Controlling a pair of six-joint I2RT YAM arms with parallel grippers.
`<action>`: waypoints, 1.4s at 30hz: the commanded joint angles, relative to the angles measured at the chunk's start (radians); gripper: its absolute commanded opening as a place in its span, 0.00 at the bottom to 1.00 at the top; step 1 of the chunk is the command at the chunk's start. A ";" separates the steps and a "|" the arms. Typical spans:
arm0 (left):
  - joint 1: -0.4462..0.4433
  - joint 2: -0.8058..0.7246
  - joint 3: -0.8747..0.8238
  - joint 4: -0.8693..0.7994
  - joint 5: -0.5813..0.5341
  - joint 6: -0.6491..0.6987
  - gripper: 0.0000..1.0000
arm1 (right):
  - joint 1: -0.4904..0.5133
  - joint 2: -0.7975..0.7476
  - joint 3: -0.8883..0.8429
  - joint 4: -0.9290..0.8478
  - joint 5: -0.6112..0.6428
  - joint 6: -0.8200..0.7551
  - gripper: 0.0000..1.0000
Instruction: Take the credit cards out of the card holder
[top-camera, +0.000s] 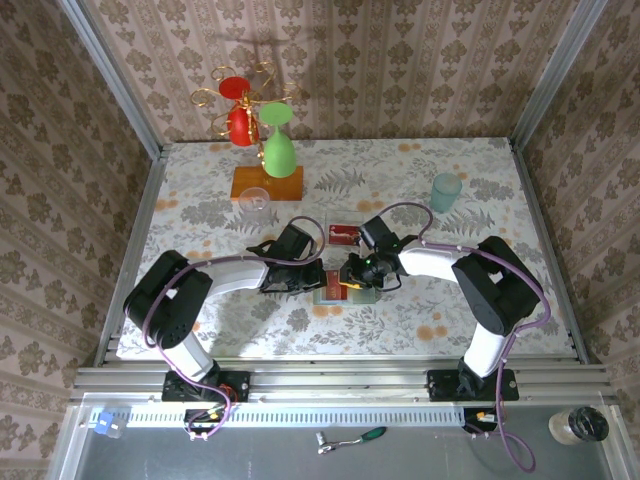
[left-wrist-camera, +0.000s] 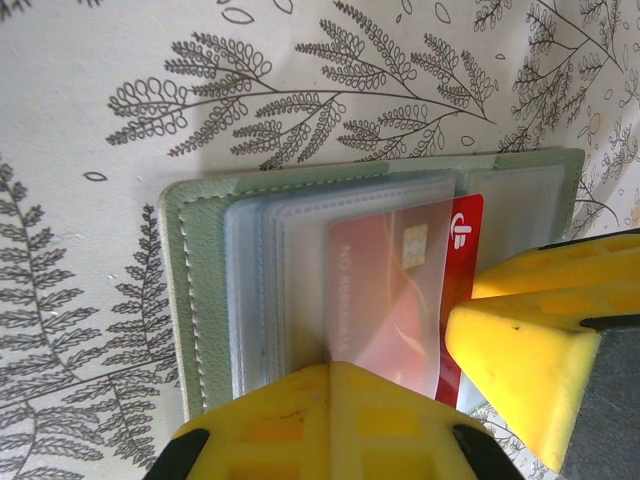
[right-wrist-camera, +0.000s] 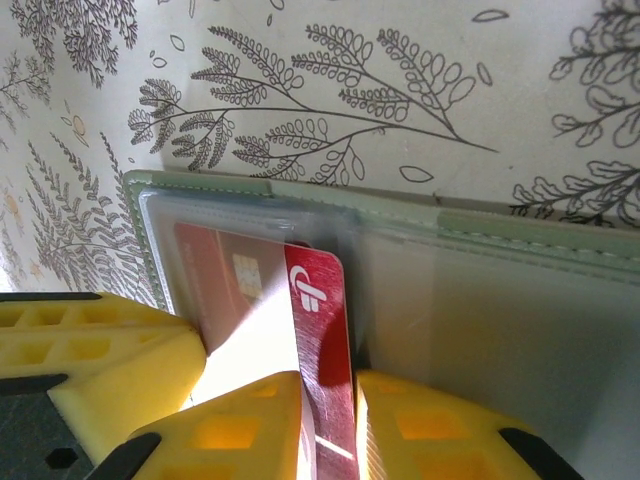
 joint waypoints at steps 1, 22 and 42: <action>-0.007 0.025 0.008 -0.064 -0.015 0.012 0.00 | -0.007 -0.032 -0.028 0.045 -0.043 0.032 0.20; -0.007 0.024 0.009 -0.072 -0.017 0.011 0.00 | -0.022 -0.053 -0.063 0.096 -0.061 0.059 0.12; -0.006 0.025 0.013 -0.079 -0.017 0.014 0.00 | -0.088 -0.127 -0.119 0.021 -0.019 -0.008 0.09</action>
